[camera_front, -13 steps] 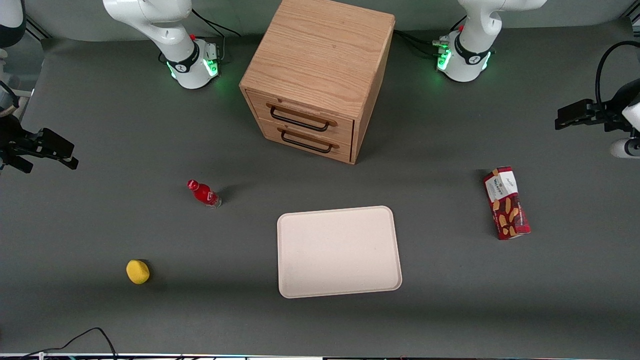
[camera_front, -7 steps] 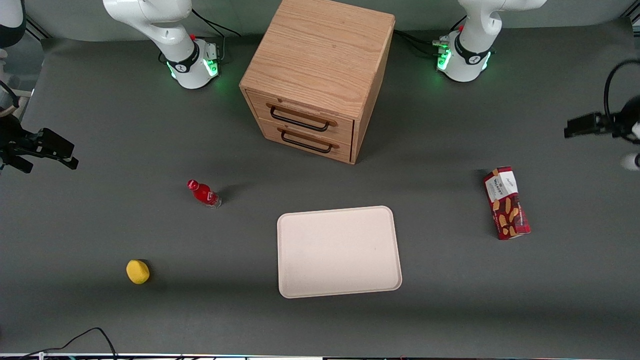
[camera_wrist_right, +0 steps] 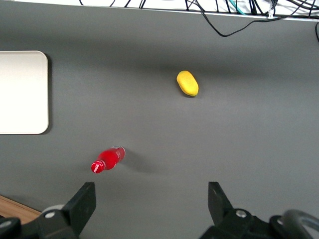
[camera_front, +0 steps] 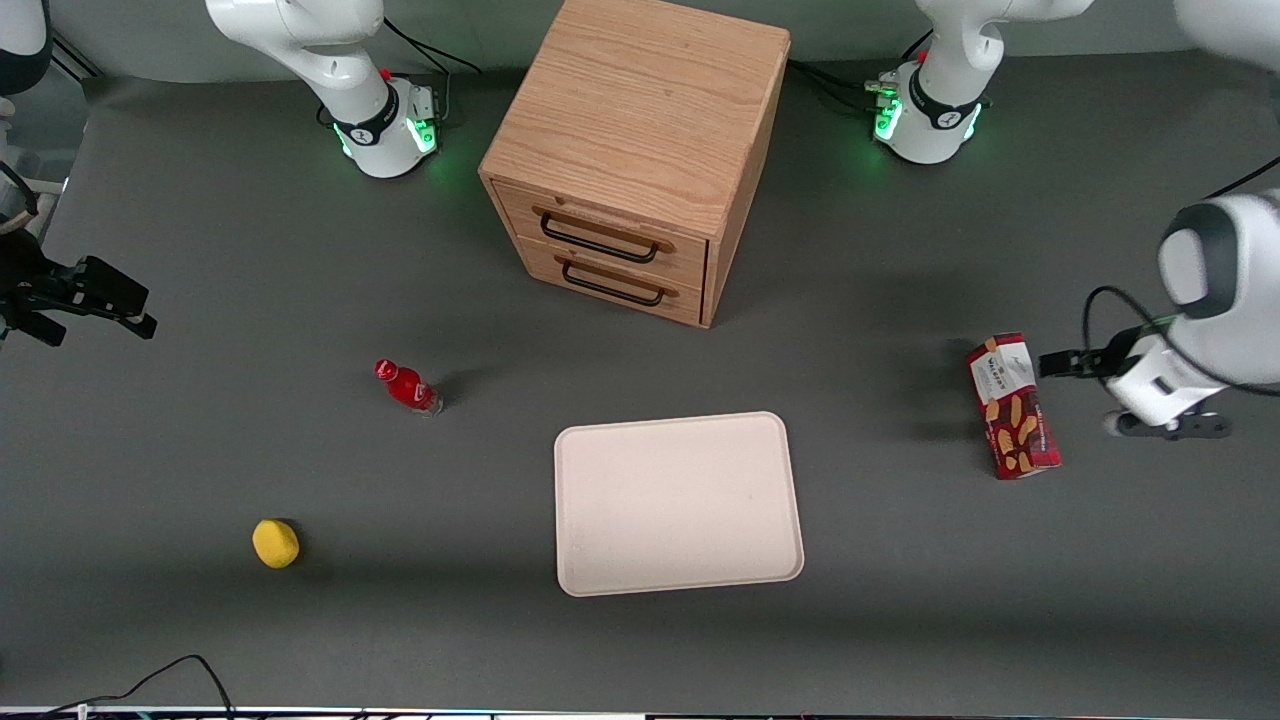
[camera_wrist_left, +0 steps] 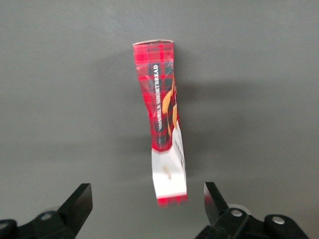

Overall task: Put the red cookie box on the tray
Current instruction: 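Close the left gripper on the end of the cookie box, then lift the box and carry it over the white tray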

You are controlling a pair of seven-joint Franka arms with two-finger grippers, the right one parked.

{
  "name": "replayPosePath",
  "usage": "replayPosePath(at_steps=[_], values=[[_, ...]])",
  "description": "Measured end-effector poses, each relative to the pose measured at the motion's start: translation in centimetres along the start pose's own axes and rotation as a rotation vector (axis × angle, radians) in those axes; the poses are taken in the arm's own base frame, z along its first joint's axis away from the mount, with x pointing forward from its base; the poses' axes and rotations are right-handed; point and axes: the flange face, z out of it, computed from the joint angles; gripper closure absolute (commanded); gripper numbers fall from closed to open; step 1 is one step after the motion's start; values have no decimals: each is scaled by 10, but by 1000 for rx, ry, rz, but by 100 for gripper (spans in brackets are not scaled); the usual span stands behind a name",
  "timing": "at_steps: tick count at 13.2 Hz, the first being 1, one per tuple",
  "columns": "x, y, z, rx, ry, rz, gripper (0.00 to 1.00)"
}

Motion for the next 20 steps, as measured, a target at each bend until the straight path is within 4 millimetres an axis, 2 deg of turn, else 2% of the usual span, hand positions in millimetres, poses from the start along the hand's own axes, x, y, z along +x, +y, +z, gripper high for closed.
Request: replayPosePath(at_steps=[1, 4, 5, 8, 11, 12, 13, 14, 15, 18, 19, 20], values=[[3, 0, 22, 5, 9, -1, 10], [7, -2, 67, 7, 62, -18, 81], [7, -2, 77, -3, 80, -32, 100], [6, -1, 91, -9, 98, -42, 100], [7, 0, 81, -14, 116, -43, 100], [8, 1, 70, -19, 127, -44, 100], [9, 2, 50, -28, 131, -42, 100], [12, 4, 20, -43, 125, -40, 100], [14, 6, -17, -59, 111, -41, 100], [9, 20, -147, -87, 102, -74, 100], [5, 30, -181, -91, 111, -95, 100], [1, 49, -206, -99, 121, -114, 100]])
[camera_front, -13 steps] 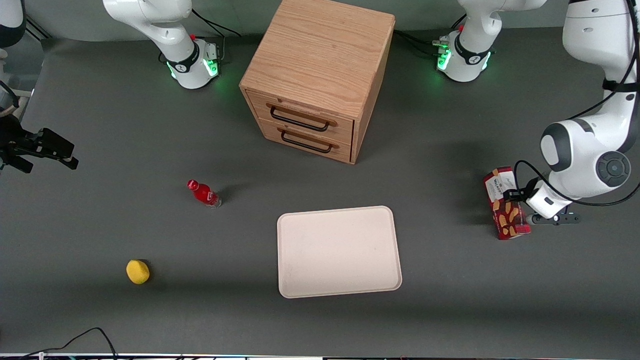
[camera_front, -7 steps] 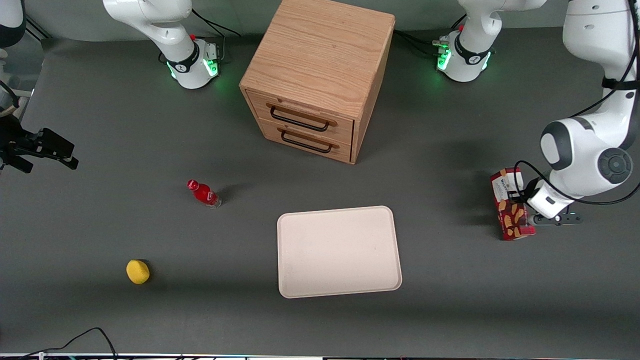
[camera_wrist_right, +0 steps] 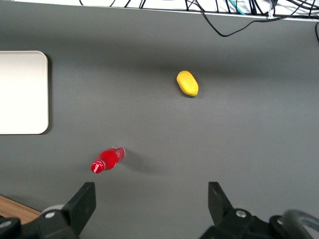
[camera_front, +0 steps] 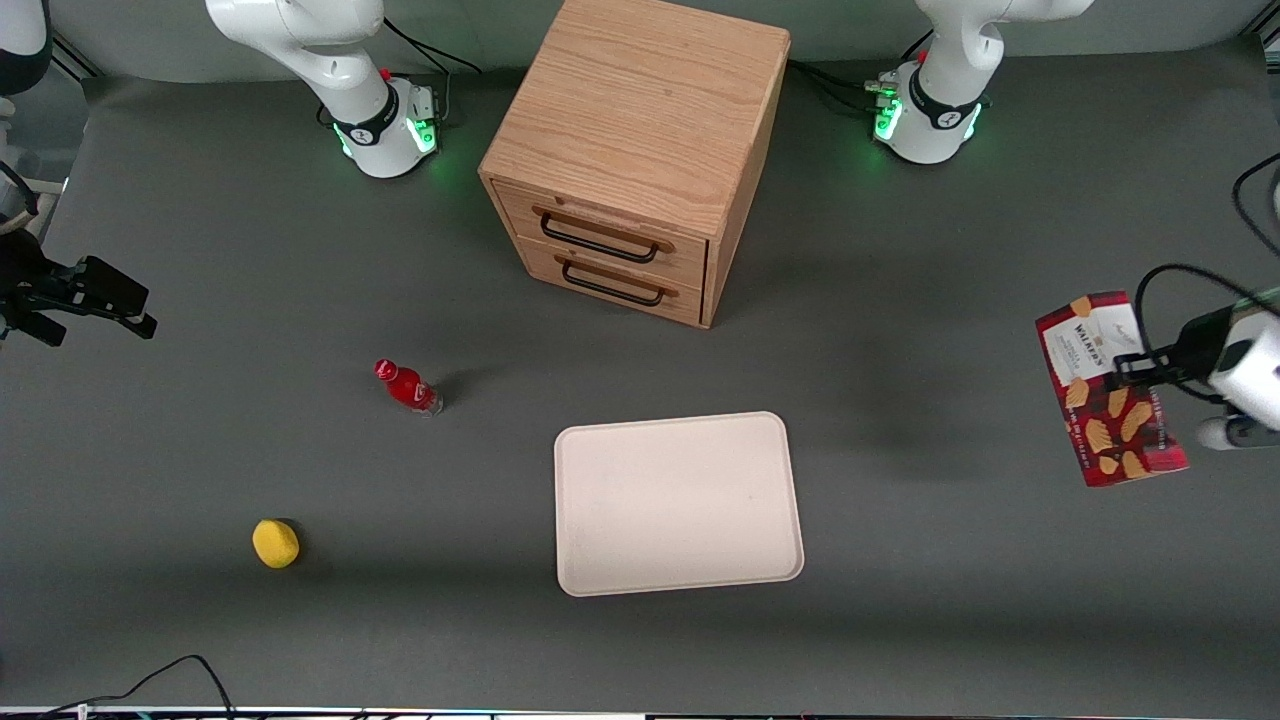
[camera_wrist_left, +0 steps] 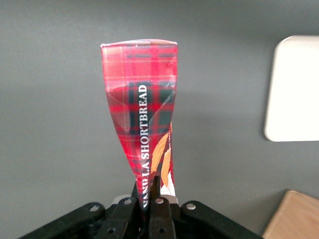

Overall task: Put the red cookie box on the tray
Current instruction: 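Lift the box and carry it over the white tray, then lower the box onto the tray and open the left gripper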

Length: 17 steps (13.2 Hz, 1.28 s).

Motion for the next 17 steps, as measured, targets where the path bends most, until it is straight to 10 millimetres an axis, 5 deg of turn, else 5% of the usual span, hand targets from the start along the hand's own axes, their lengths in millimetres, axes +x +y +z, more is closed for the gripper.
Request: replayPosePath(at_steps=[3, 6, 9, 12, 13, 14, 17], values=[[-16, 110, -18, -34, 6, -53, 100], [-23, 207, 26, -68, -11, -49, 100], [0, 265, 107, -68, 63, -43, 100], [18, 300, 233, -45, 134, -31, 100], [20, 303, 275, -60, 138, -23, 47], [21, 302, 292, -63, 138, -19, 0], [25, 294, 293, -66, 152, -24, 0]])
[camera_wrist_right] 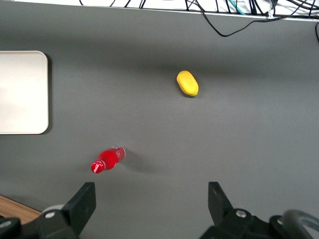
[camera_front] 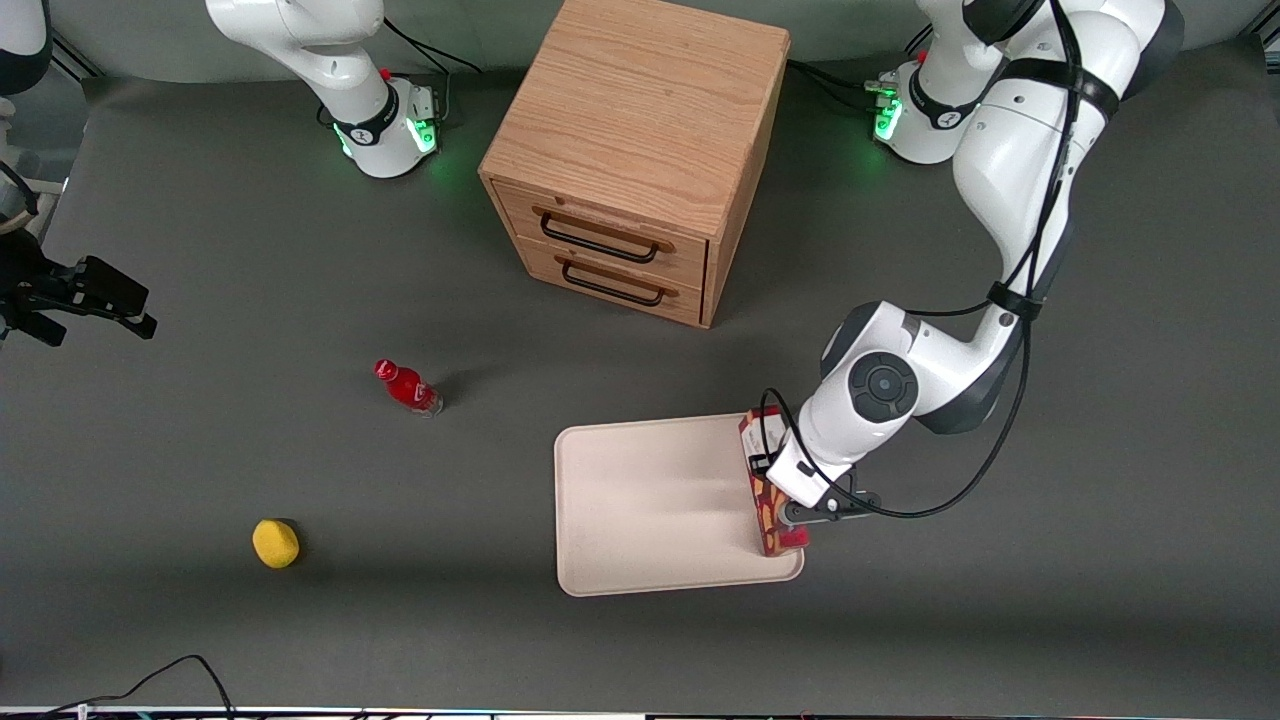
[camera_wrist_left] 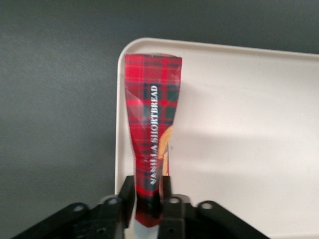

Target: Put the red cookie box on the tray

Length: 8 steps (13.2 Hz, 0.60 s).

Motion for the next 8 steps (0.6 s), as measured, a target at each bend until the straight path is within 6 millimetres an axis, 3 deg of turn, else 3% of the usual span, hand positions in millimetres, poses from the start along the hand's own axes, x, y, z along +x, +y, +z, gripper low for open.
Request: replayPosePath(at_steps=[2, 4, 8], values=[[8, -7, -17, 5, 14, -11, 0], [14, -20, -54, 53, -2, -28, 0], [6, -39, -188, 139, -3, -71, 0]])
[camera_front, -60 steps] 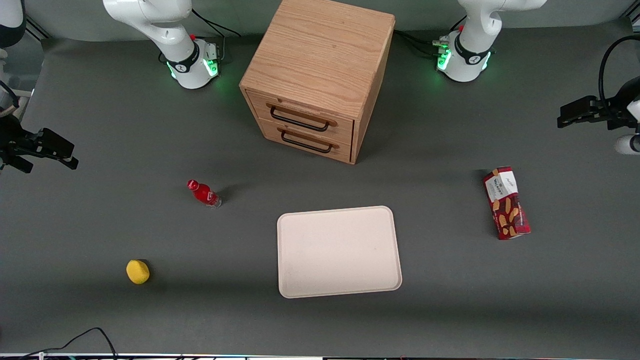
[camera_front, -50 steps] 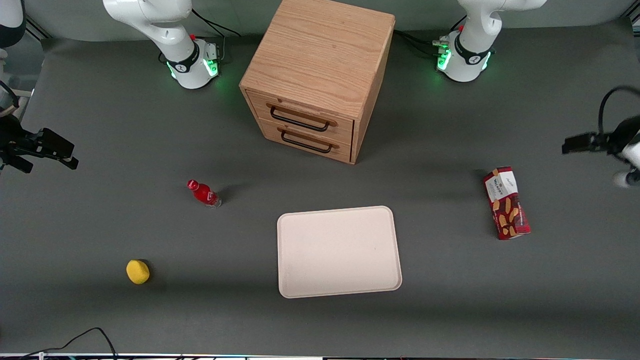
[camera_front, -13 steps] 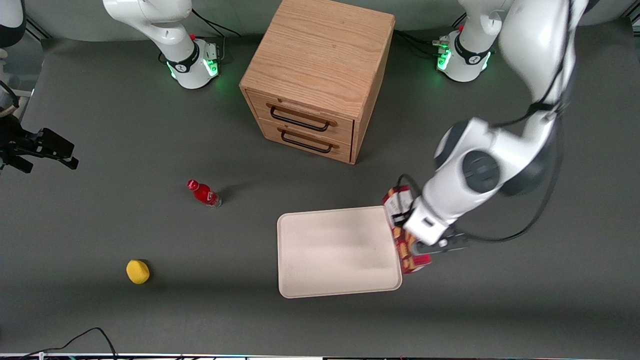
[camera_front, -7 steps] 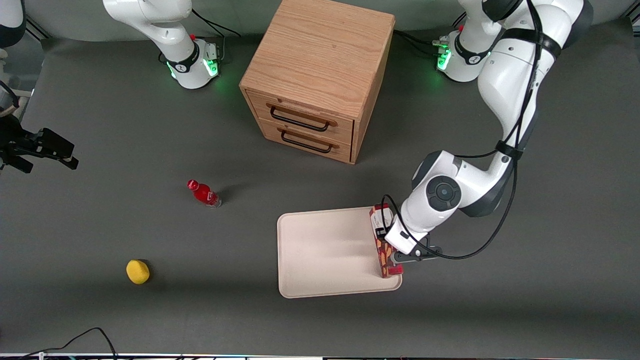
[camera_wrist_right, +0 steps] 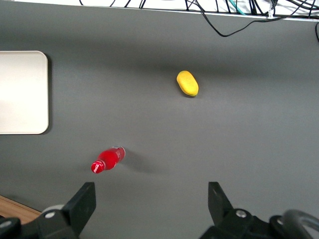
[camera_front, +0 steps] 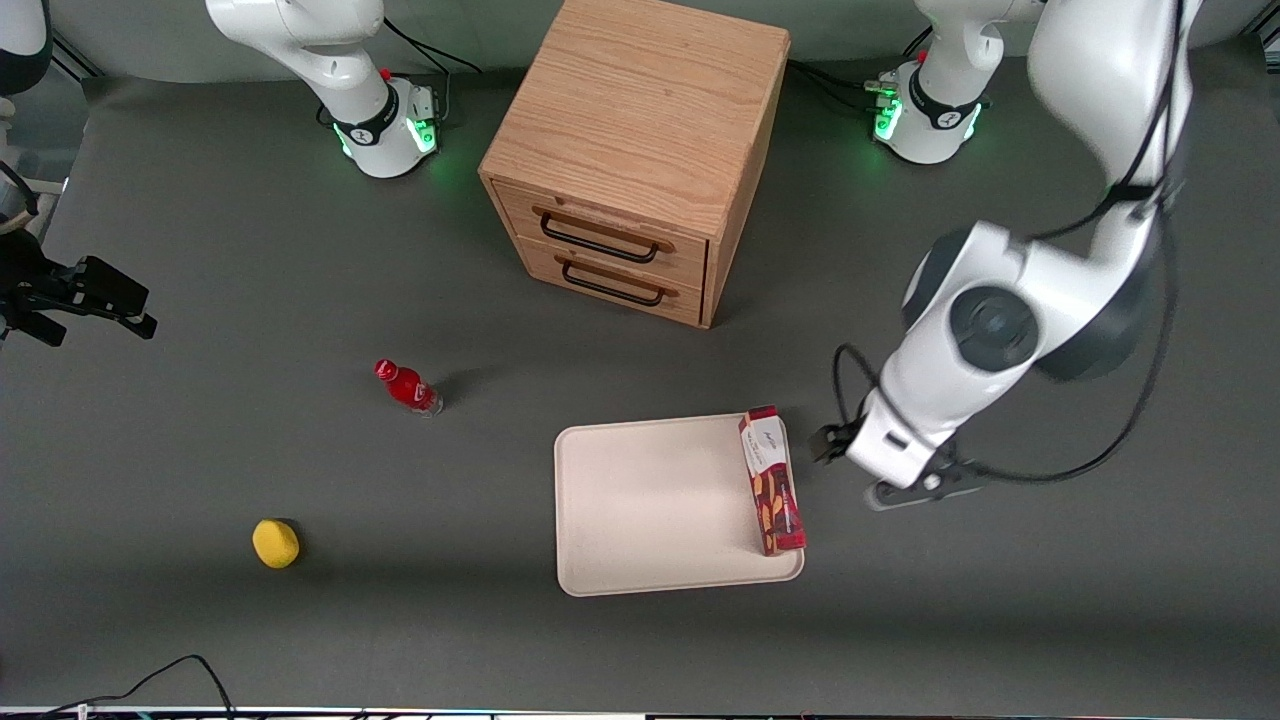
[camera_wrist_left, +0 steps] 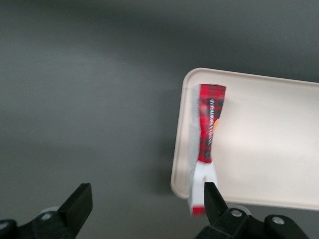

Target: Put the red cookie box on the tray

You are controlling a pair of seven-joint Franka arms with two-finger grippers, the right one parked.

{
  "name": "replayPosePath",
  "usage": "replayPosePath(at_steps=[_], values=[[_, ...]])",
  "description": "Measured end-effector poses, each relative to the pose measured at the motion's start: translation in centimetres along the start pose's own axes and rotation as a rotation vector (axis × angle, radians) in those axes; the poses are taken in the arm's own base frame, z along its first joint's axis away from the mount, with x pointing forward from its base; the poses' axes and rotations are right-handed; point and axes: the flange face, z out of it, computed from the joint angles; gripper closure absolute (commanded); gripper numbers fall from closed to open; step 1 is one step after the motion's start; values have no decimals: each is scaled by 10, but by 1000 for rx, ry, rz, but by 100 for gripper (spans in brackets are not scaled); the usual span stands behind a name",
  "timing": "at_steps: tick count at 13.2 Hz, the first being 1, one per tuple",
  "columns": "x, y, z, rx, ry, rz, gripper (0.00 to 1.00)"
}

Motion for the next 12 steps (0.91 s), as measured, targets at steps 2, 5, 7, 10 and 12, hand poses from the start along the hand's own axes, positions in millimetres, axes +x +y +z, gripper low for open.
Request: replayPosePath(at_steps=[2, 5, 7, 10, 12], values=[[-9, -38, -60, 31, -40, 7, 0], [-12, -150, -140, 12, -128, 81, 0], [-25, -208, -170, 6, -156, 116, 0], [-60, -247, -159, 2, -189, 152, 0], [-77, -254, -153, 1, -202, 151, 0]])
